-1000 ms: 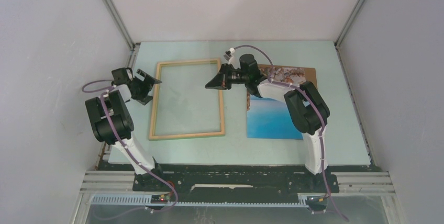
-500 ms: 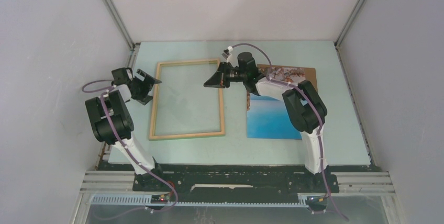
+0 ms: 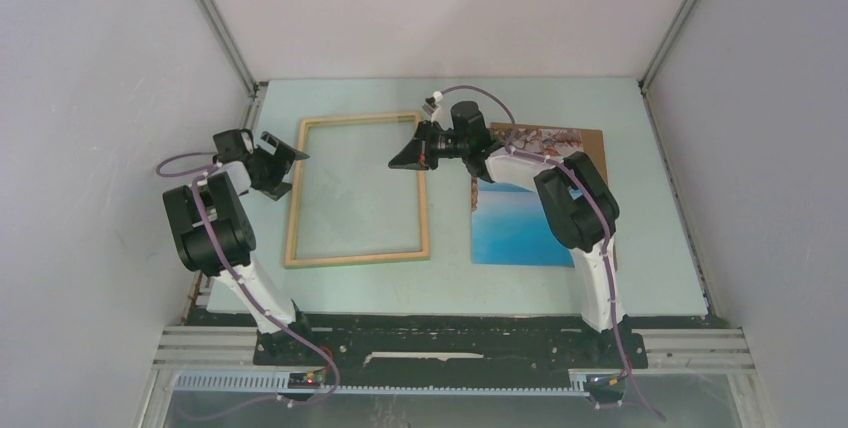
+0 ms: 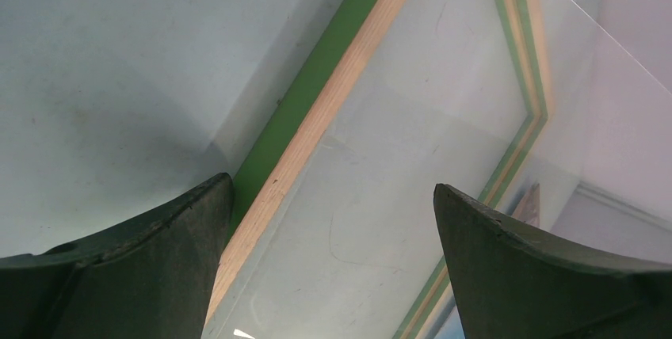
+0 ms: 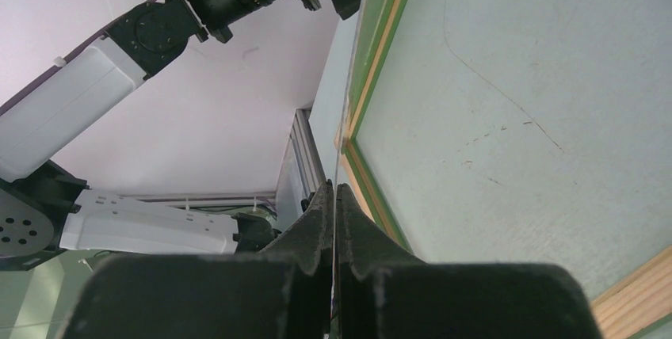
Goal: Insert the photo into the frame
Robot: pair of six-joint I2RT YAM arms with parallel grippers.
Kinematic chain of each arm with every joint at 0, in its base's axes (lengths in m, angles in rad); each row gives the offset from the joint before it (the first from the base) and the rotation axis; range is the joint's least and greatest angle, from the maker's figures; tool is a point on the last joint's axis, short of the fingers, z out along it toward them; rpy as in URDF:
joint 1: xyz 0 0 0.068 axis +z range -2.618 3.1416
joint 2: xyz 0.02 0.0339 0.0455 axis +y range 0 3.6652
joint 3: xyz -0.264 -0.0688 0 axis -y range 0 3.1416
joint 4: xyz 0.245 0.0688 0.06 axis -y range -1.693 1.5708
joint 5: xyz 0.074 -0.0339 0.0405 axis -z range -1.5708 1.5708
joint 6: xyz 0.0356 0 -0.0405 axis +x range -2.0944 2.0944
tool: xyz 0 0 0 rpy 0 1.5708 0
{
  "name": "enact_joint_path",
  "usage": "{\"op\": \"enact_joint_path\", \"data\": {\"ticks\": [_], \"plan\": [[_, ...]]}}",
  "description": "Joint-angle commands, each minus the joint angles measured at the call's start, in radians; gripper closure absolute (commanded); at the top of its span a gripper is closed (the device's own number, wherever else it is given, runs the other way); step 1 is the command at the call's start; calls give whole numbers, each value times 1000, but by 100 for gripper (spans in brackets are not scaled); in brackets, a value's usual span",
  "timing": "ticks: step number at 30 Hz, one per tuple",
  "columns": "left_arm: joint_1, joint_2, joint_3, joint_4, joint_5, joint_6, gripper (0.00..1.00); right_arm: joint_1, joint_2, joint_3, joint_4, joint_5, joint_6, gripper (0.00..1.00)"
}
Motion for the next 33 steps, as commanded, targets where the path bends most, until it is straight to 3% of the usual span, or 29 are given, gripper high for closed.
{"op": "enact_joint_path", "data": {"ticks": [1,33], "plan": [[5,-13,-18,15,40,-9,0,9,16,52,31,-10,-19,100],[5,-6,-14,16,41,-8,0,-6,64,75,52,71,-45,100]]}}
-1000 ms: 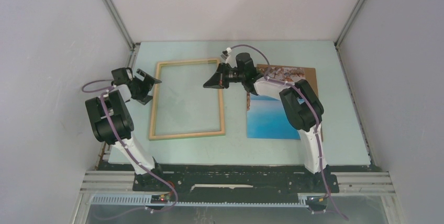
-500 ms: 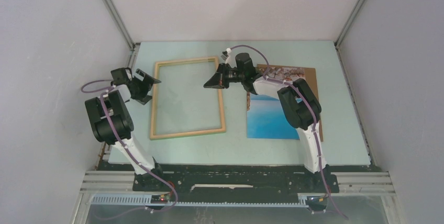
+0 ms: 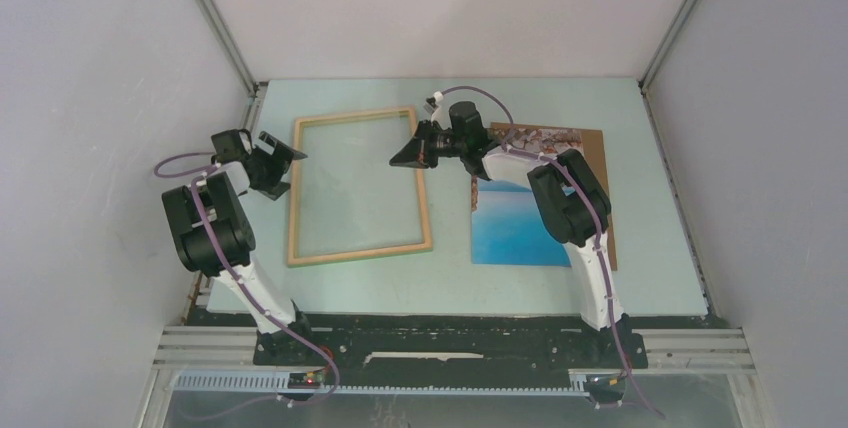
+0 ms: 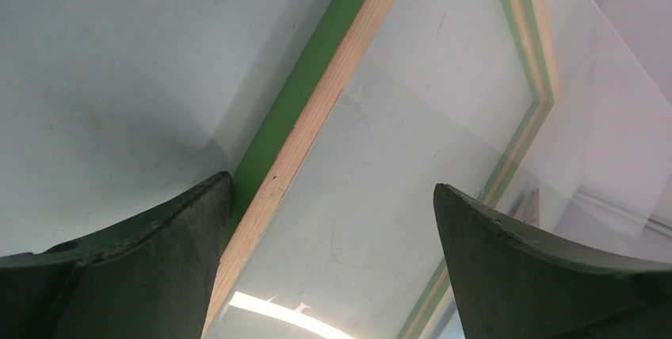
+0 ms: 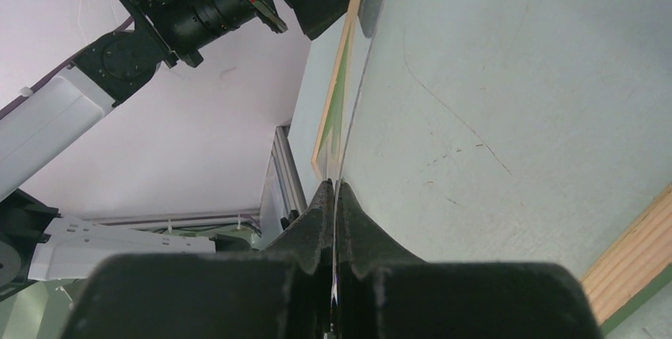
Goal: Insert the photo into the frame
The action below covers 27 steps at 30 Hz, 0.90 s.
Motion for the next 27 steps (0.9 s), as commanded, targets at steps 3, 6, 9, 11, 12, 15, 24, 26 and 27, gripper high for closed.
{"op": "enact_joint_path", "data": {"ticks": [3,6,9,11,12,15,24,26,27], "plan": [[0,-6,-14,7,46,-8,0,10,-2,20,68,51,-21,100],[-1,-8,-16,7,45,-8,0,13,6,23,69,55,-17,100],[-1,-7,-15,8,47,-9,0,14,17,23,71,57,-14,100],[-1,-7,-16,8,48,-10,0,13,27,23,83,51,3,100],[-1,-7,-16,9,48,-10,0,14,30,23,83,50,14,100],[0,-8,-17,9,48,-10,0,14,33,11,106,53,55,100],[0,-6,-20,15,54,-16,0,22,36,-12,103,86,93,100],[0,-7,-20,16,53,-17,0,22,30,-14,82,95,85,100],[-1,-9,-20,16,52,-17,0,23,27,-12,64,102,80,100]]}}
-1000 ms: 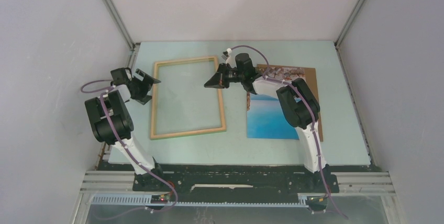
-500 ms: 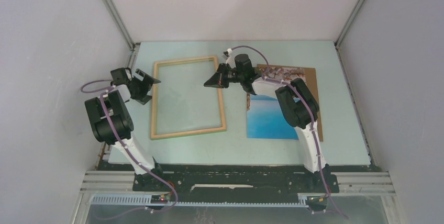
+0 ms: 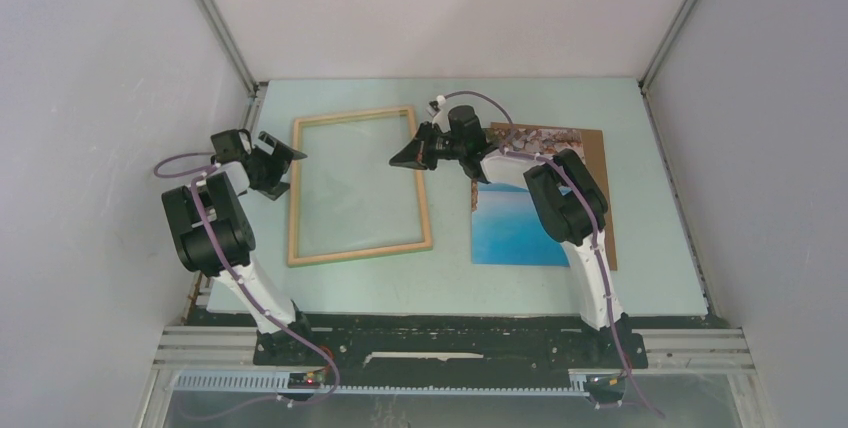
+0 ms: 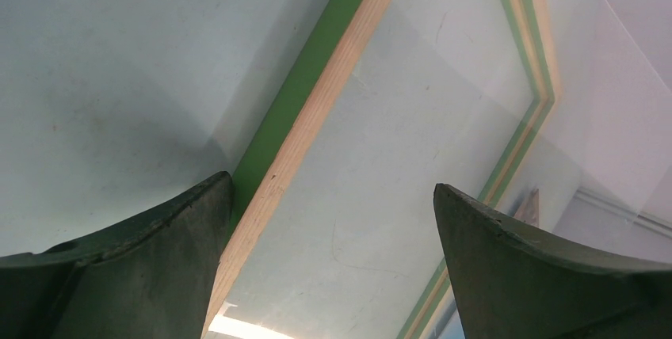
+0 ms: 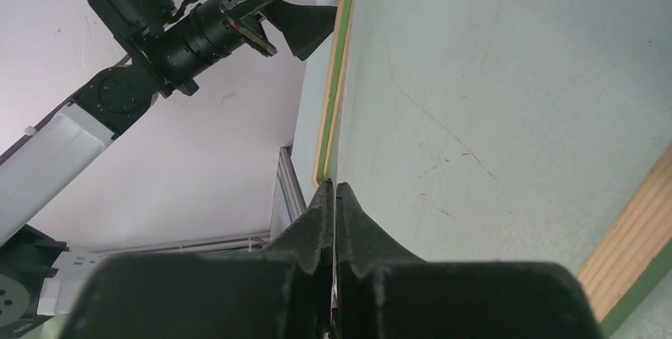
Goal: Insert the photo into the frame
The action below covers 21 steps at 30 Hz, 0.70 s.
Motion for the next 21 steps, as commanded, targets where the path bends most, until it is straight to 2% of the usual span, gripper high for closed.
{"op": "enact_joint_path", "data": {"ticks": [1,3,6,14,21], "plan": [[-2,-12,-20,15,50,-16,0,18,0,3,-7,48,-5,97],[-2,-16,-22,15,49,-17,0,23,-4,32,-104,78,-45,88],[-2,-17,-23,15,47,-19,0,22,-1,54,-164,92,-66,75],[-2,-23,-24,17,48,-19,0,27,10,126,-316,123,-126,63],[-2,-37,-24,17,38,-16,0,42,24,260,-613,212,-221,45]]}}
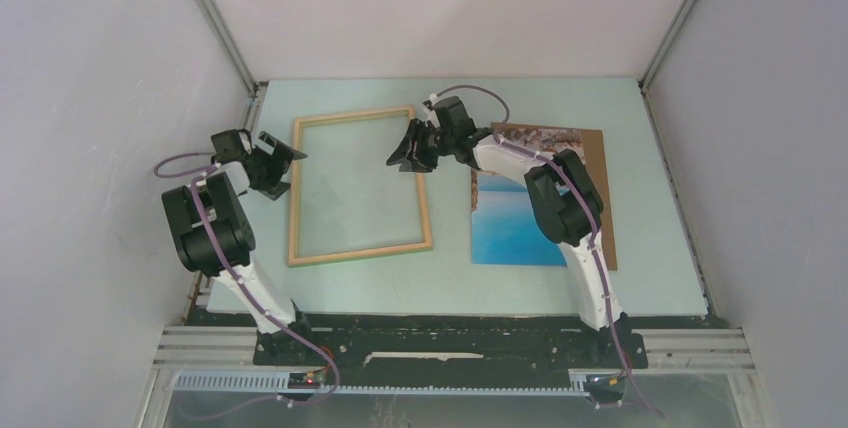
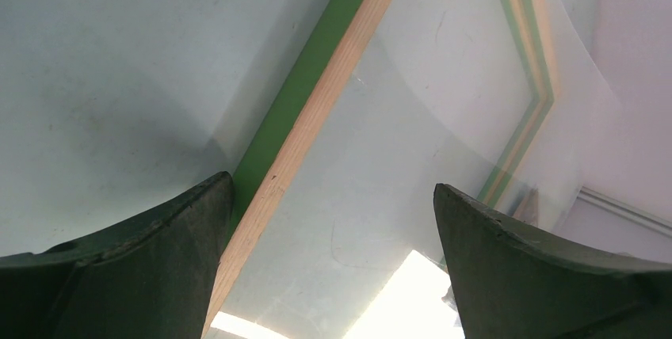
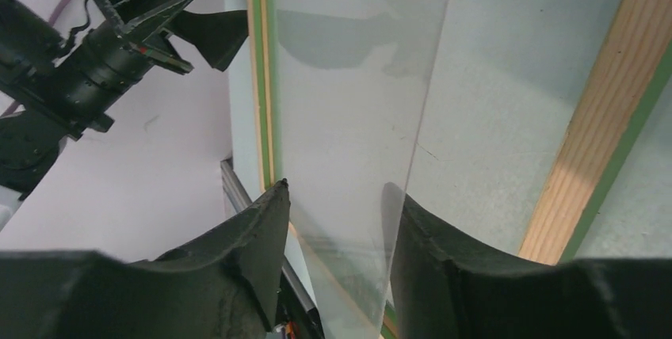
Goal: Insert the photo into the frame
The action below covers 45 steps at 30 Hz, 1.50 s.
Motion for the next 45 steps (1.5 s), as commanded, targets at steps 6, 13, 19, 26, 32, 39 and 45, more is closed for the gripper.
{"op": "enact_joint_path", "data": {"ticks": [6,13,19,26,32,39,45], "plan": [[-1,-53,-19,4,17,-1,0,39,45,234,-427,163,-184,8],[-2,-74,-10,-19,-16,21,0,55,38,349,-696,355,-337,0],[-3,-112,11,-70,-83,72,0,34,-55,268,-700,357,-450,1],[-24,-90,29,-89,-89,97,0,-46,-53,174,-460,195,-392,3],[-30,-42,40,-95,-69,84,0,-63,-29,141,-388,154,-314,8],[-33,-43,-30,-10,30,-12,0,-78,-4,106,-350,97,-264,13],[-52,-123,-177,44,38,-107,0,-87,-26,49,-330,50,-259,20]]}}
